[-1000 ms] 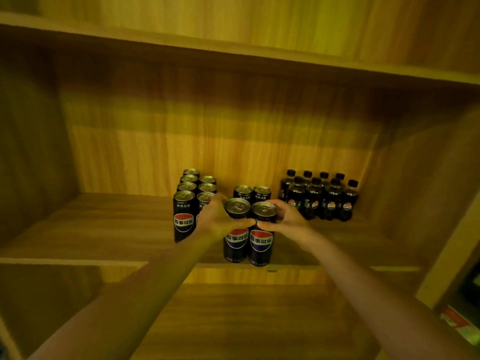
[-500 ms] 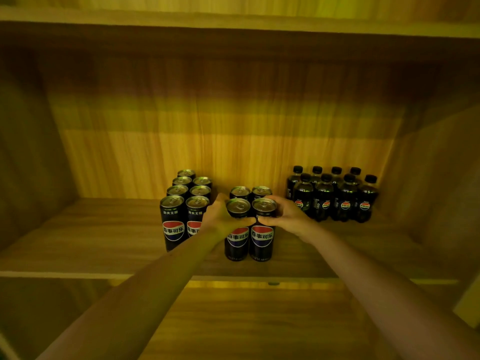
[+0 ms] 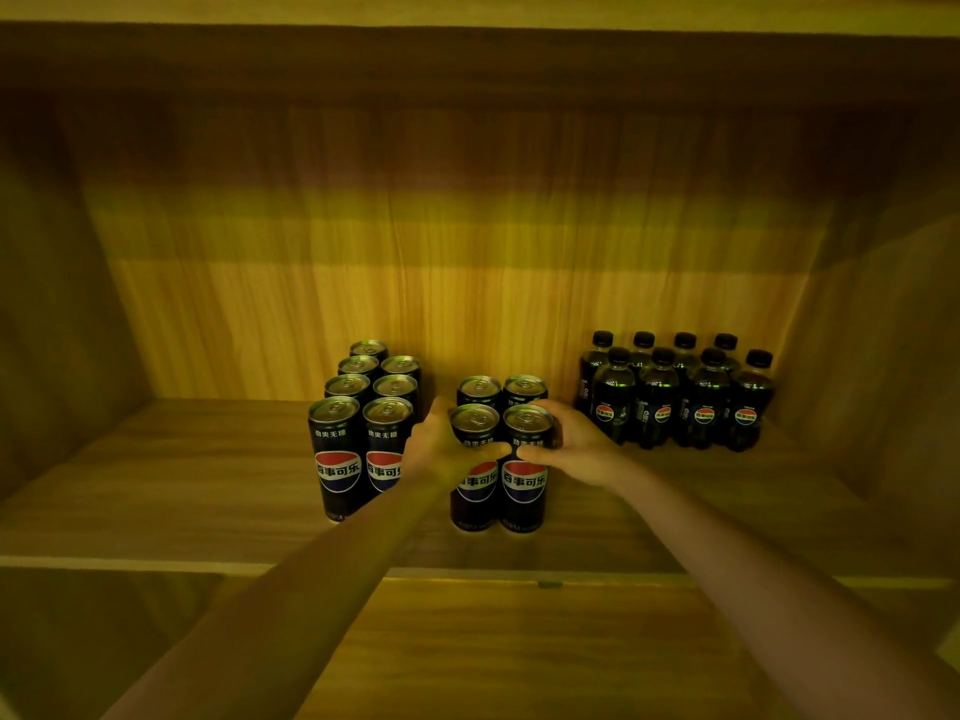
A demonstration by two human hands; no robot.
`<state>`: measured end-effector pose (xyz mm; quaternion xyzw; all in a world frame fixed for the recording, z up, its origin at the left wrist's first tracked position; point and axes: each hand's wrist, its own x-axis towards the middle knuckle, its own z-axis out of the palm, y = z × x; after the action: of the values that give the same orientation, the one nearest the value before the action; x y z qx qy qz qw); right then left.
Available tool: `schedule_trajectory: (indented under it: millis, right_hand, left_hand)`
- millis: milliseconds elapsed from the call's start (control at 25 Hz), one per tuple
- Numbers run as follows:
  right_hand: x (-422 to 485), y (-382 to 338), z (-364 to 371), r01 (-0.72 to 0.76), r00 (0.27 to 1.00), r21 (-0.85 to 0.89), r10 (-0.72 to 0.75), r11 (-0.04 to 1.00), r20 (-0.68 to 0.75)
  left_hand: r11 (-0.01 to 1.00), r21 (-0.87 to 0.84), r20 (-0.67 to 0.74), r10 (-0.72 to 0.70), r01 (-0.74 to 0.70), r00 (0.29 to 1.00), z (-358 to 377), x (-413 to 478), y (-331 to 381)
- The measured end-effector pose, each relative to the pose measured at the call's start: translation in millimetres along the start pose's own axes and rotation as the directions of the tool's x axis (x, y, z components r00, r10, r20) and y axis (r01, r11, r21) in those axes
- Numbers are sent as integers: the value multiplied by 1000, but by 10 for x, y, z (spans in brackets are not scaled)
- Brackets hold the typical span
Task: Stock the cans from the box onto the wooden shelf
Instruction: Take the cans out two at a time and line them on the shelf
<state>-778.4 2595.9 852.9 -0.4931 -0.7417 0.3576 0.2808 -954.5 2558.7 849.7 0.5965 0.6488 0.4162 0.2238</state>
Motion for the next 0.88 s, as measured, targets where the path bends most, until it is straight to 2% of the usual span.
schedule_trajectory:
  millis: [120,240,320,360,440,520,720,880]
  right_hand:
    - [-49,55,93,44,994,74,-36,996,-108]
    - [-203,201,262,-55,977,142,83,988,-194]
    - [-299,382,455,-240,954,31,241,970,-178]
    - [-333,458,547,-317,941,-108,298,942,-159]
    - [-339,556,690,-345,938,-410,294,844,-185]
    - [-312,565,777,-322,945,-558,221,765,-242]
    - [-286,596,838,-316,943,-644,157,697,-293]
    - [-237,617,818,-302,950,-664,159,684,-269]
  left_hand:
    - [998,-62,-3,9,-9,1000,50,-7,-39]
    - [985,-172,27,11,-6,1000,151,-105,-202]
    - [990,-135,43,-40,45,998,288,-226,-432]
    - [996,-57,44,-71,73,997,366,-284,-555]
    - [984,150,49,-99,91,994,498,-366,-750]
    - [947,314,48,-84,65,995,566,-374,-827]
    - [923,382,58,-69,42,996,610,-298,-819]
    - [909,415,77,-74,35,994,614,-248,-790]
